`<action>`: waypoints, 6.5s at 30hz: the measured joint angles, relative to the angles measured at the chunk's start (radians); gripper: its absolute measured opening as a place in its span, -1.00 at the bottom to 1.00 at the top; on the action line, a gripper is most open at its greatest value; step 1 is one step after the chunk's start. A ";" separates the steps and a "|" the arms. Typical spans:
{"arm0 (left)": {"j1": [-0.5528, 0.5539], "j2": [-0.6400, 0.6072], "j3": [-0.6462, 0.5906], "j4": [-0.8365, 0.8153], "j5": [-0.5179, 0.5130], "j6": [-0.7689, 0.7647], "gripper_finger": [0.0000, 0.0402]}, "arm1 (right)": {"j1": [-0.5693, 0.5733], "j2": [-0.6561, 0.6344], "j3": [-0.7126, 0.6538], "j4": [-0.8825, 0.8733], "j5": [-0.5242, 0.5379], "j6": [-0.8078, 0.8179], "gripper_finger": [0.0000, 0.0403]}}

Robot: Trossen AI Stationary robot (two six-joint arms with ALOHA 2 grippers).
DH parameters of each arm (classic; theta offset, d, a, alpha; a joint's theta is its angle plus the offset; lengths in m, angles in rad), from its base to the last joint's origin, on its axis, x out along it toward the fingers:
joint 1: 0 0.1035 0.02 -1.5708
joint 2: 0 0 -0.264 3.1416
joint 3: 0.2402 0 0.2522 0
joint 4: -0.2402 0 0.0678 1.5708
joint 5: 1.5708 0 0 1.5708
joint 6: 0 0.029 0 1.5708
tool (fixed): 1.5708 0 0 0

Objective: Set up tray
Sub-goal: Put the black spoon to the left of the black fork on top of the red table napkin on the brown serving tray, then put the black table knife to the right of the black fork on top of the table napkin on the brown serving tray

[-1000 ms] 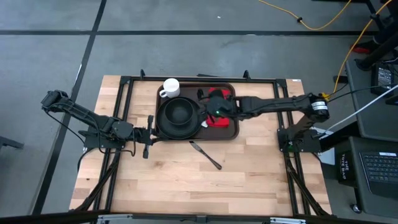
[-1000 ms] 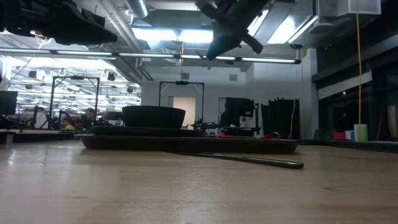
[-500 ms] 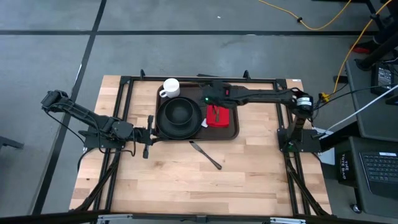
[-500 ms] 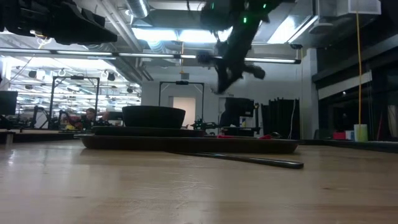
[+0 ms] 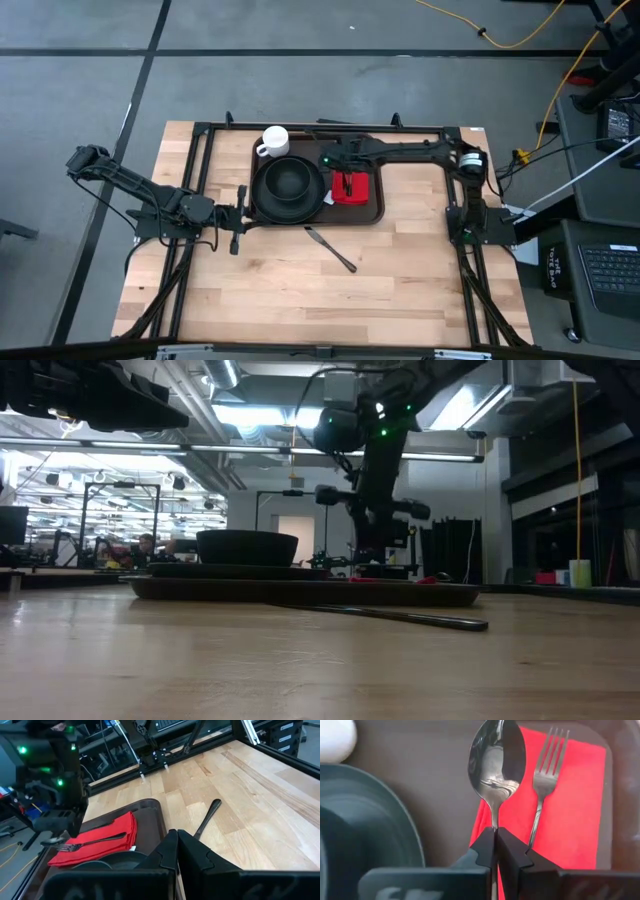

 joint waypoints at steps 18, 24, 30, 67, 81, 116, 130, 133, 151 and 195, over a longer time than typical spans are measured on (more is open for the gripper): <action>0.000 0.000 0.000 0.000 0.000 -0.001 -0.98 | -0.033 0.042 0.000 0.007 0.016 0.121 -0.92; 0.000 0.000 0.000 0.000 0.000 -0.001 -0.98 | -0.033 0.065 0.000 0.048 0.026 0.101 -0.92; -0.001 0.000 0.000 0.000 0.000 -0.001 -0.99 | -0.041 0.112 0.000 0.056 0.000 0.095 -0.92; -0.001 0.000 0.000 0.000 0.000 -0.002 -0.99 | -0.057 0.133 -0.001 0.047 0.016 0.095 -0.74; -0.001 0.000 0.000 0.000 0.001 -0.069 -0.99 | -0.061 0.130 0.012 0.039 0.031 0.042 -0.70; -0.001 0.000 0.000 0.000 0.117 -0.181 -0.99 | 0.636 -0.413 -0.269 0.009 0.368 -0.244 -0.97; -0.001 0.000 0.000 0.010 0.141 -0.182 -0.99 | 0.808 -0.421 -0.505 0.344 0.175 -0.241 -0.96; -0.002 0.000 0.000 0.019 0.135 -0.203 -0.99 | 0.818 -0.416 -0.509 0.427 0.145 -0.267 -0.95; -0.171 0.239 0.002 0.260 -0.026 -0.365 -0.99 | 0.890 -0.412 -0.510 0.434 0.038 -0.299 -0.98; -0.198 0.696 0.447 -0.087 -0.078 -0.480 -0.99 | 0.846 -0.166 -0.509 0.511 -0.006 -0.292 -0.98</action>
